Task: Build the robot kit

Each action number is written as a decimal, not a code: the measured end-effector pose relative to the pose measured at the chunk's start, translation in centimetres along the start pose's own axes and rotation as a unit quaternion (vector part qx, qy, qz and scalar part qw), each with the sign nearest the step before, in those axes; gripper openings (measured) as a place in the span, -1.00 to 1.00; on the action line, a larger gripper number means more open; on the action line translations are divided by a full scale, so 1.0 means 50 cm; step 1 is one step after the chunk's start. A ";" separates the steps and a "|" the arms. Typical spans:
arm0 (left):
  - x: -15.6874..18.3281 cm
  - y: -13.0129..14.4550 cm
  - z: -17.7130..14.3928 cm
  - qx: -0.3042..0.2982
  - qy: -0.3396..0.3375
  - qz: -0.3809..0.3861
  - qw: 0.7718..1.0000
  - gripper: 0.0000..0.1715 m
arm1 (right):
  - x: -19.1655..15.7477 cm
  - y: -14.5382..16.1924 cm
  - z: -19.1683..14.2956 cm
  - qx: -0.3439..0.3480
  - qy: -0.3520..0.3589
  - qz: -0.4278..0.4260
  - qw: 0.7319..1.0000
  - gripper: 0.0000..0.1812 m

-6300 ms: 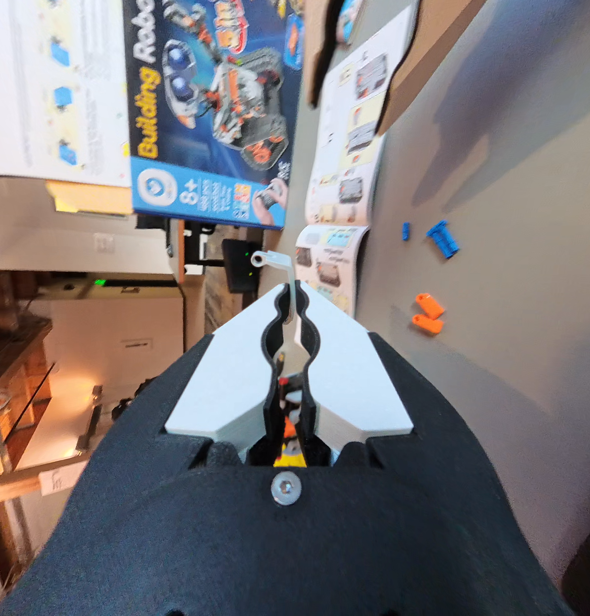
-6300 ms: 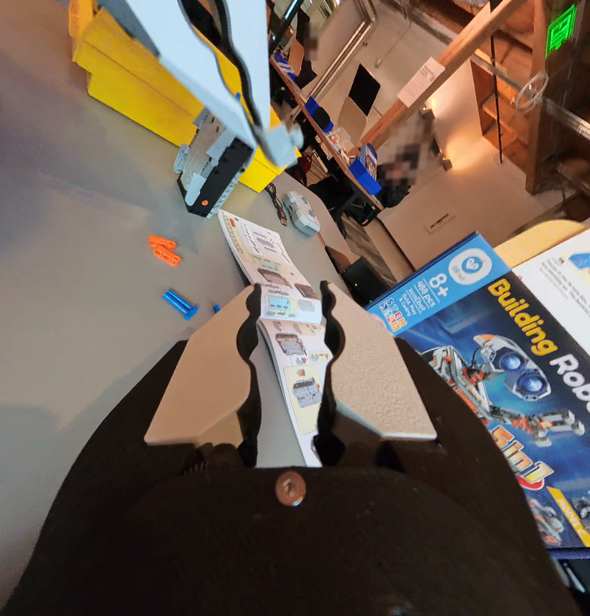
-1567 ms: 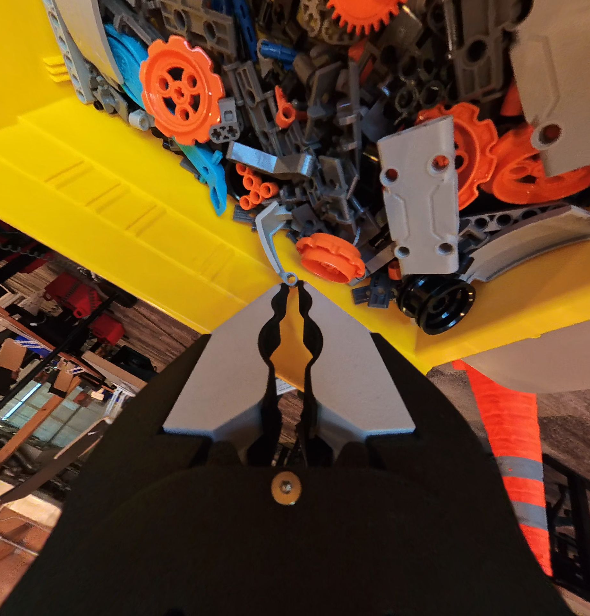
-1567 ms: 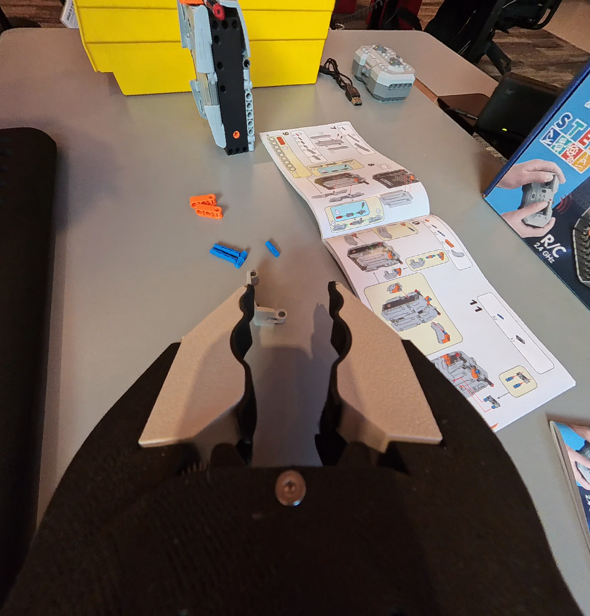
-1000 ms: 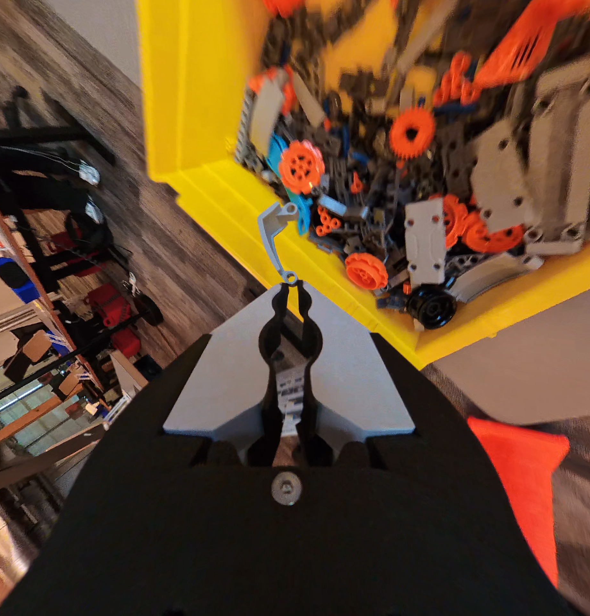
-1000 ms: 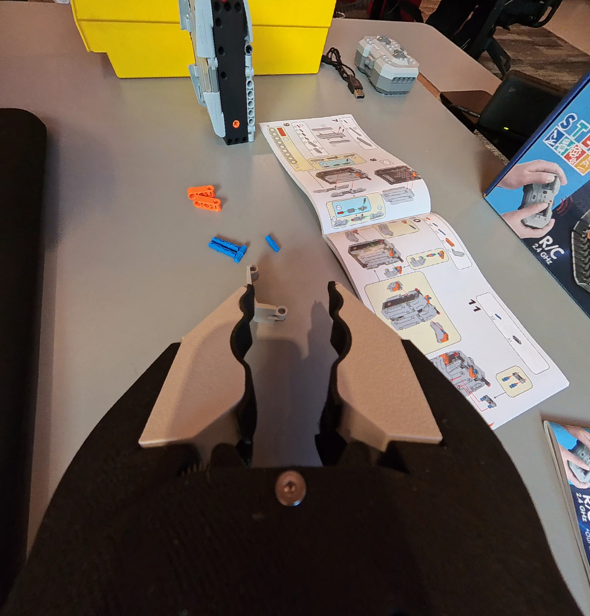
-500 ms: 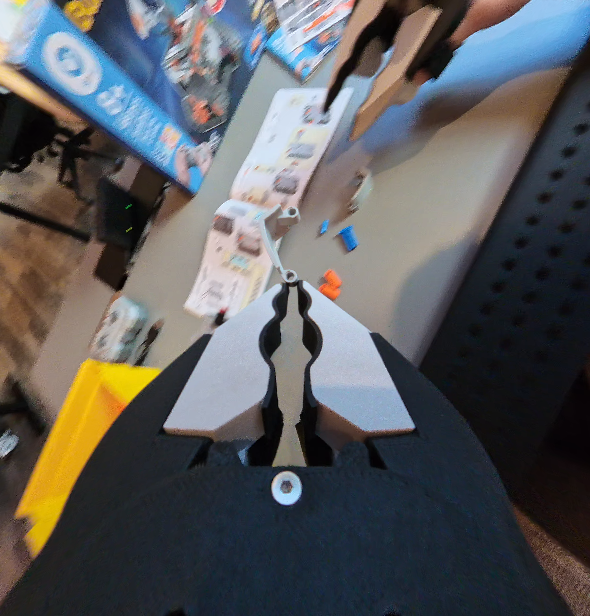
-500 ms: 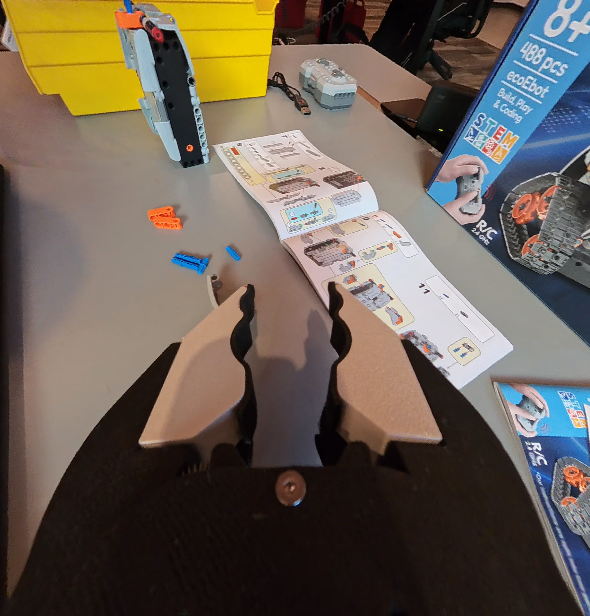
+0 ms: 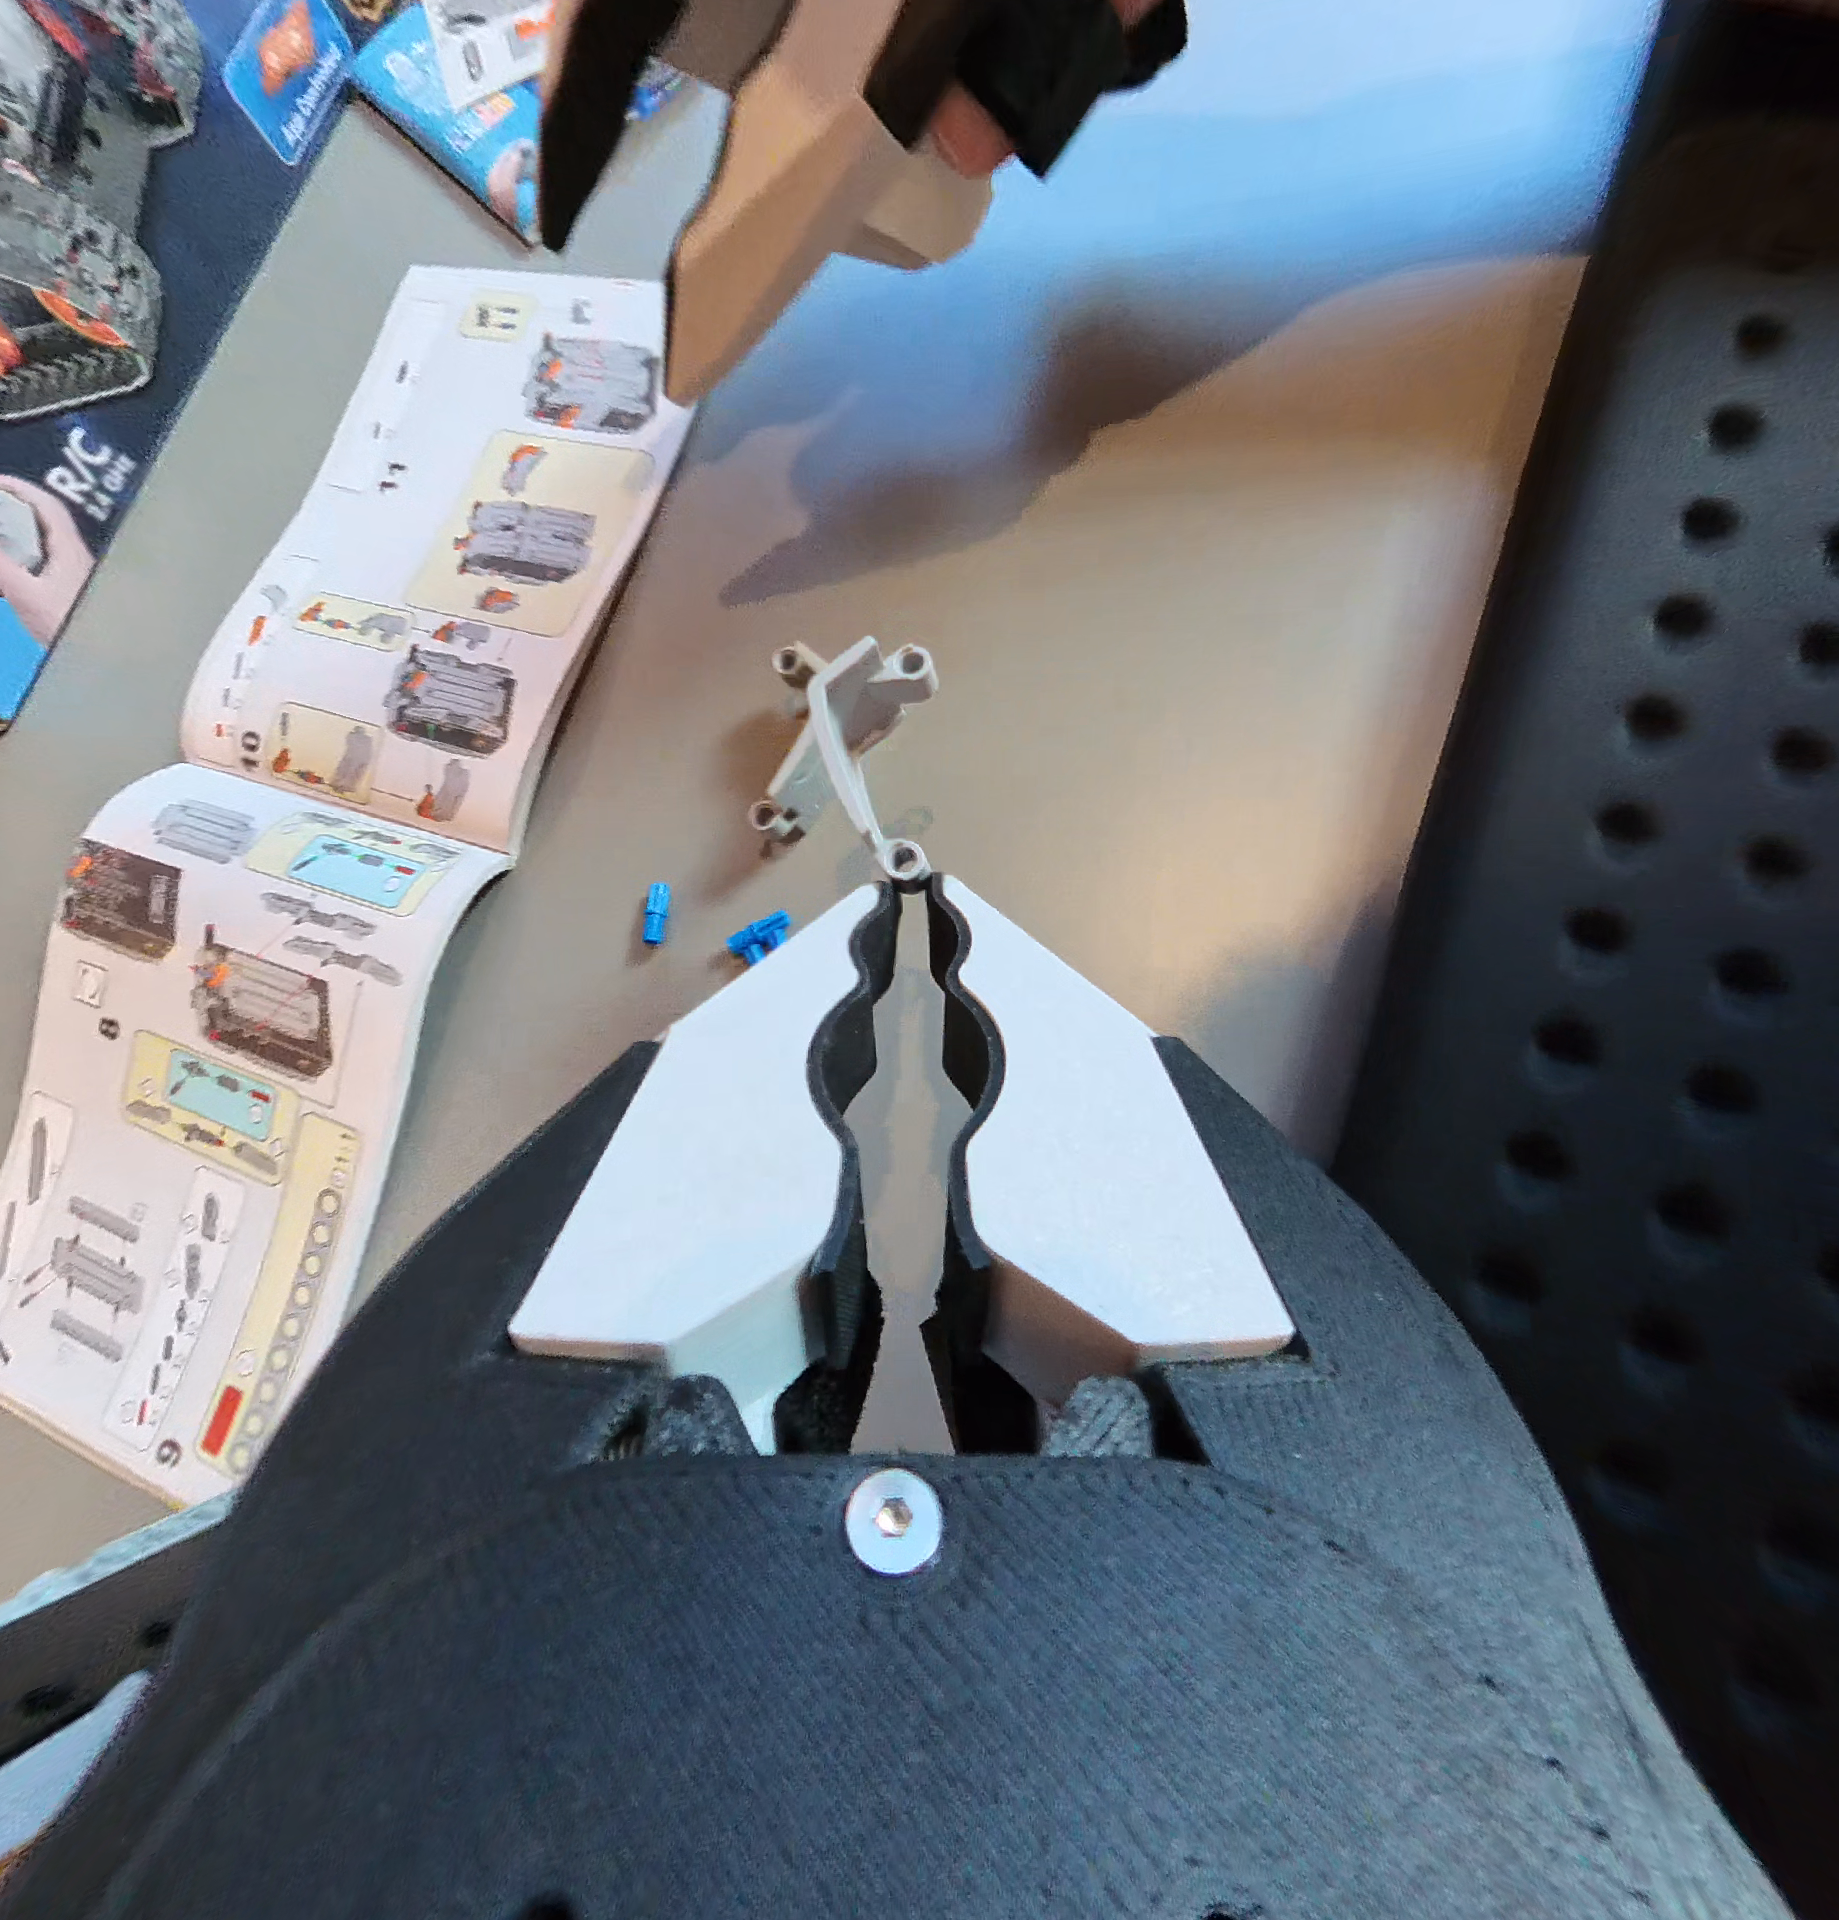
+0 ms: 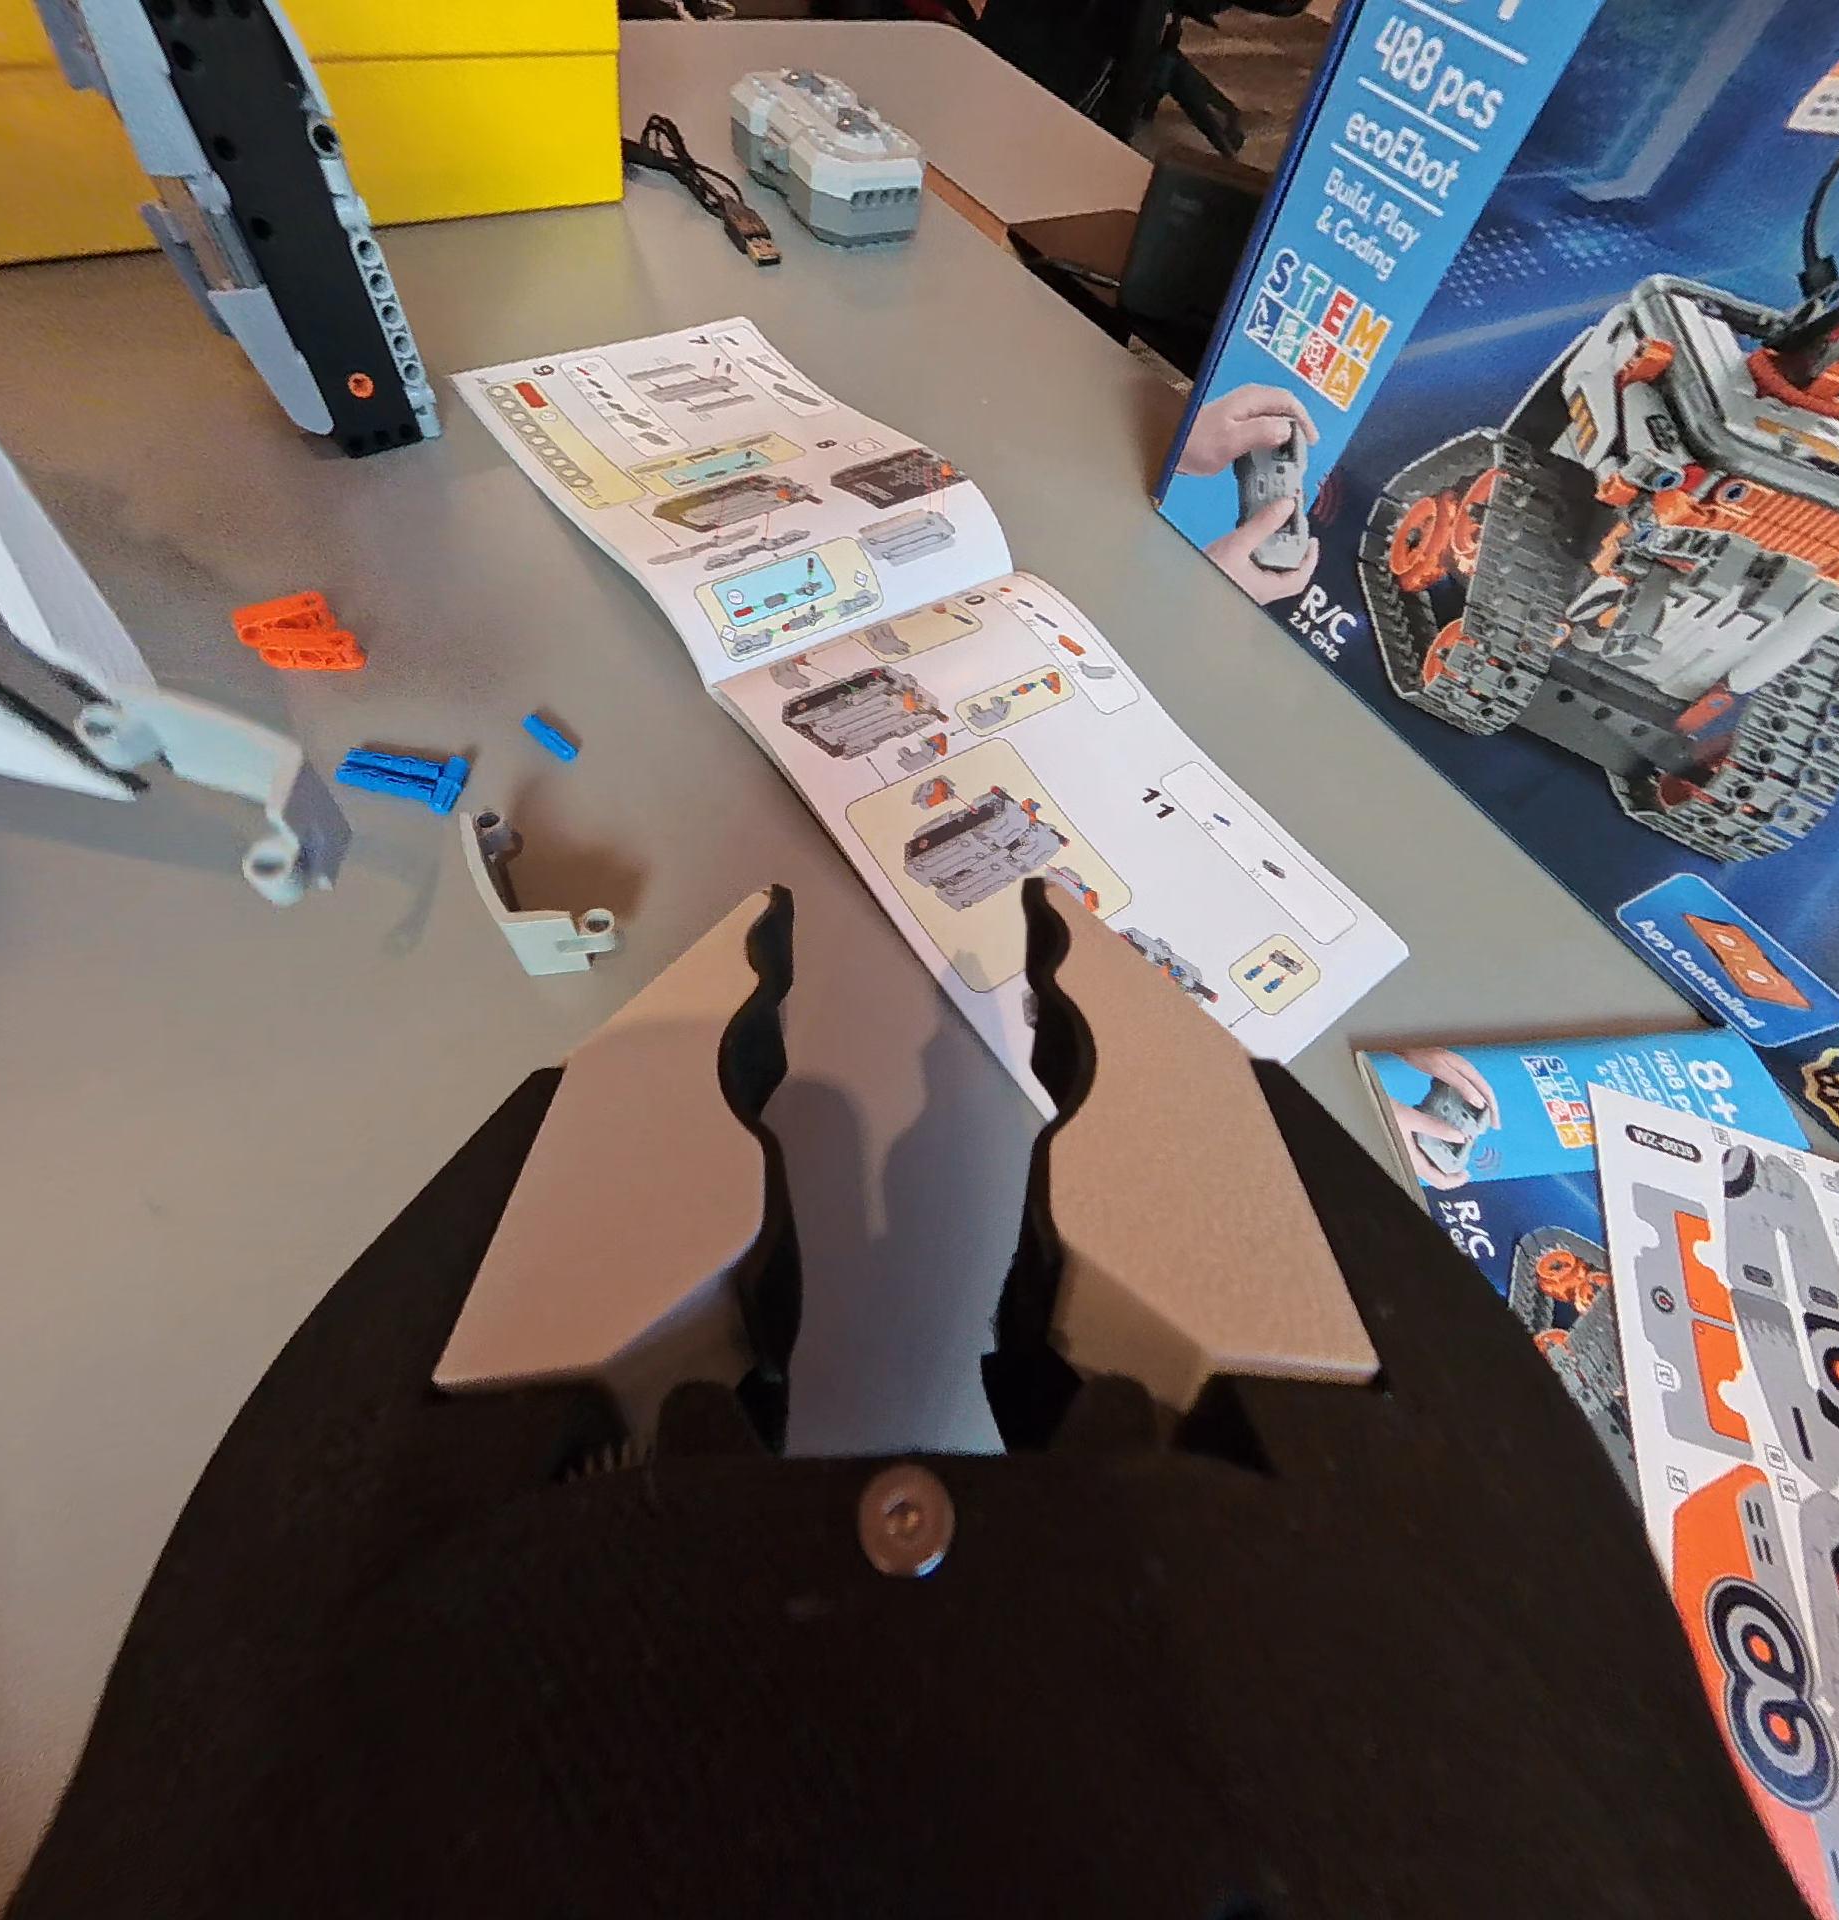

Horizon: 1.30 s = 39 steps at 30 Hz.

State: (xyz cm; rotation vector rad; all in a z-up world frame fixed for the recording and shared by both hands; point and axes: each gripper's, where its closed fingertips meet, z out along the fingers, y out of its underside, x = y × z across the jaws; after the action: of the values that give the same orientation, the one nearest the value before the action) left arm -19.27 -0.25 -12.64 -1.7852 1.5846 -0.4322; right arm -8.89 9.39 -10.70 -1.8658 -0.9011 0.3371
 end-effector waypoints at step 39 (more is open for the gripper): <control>0.008 0.044 0.063 -0.057 0.007 0.028 0.998 -0.96 | 0.021 0.000 -0.005 0.000 0.025 0.021 0.999 -0.53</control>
State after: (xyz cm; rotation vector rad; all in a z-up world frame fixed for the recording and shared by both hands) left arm -18.70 0.23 -16.43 -1.8205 1.6953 -0.3354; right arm -8.02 9.98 -10.44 -1.8876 -0.8305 0.3142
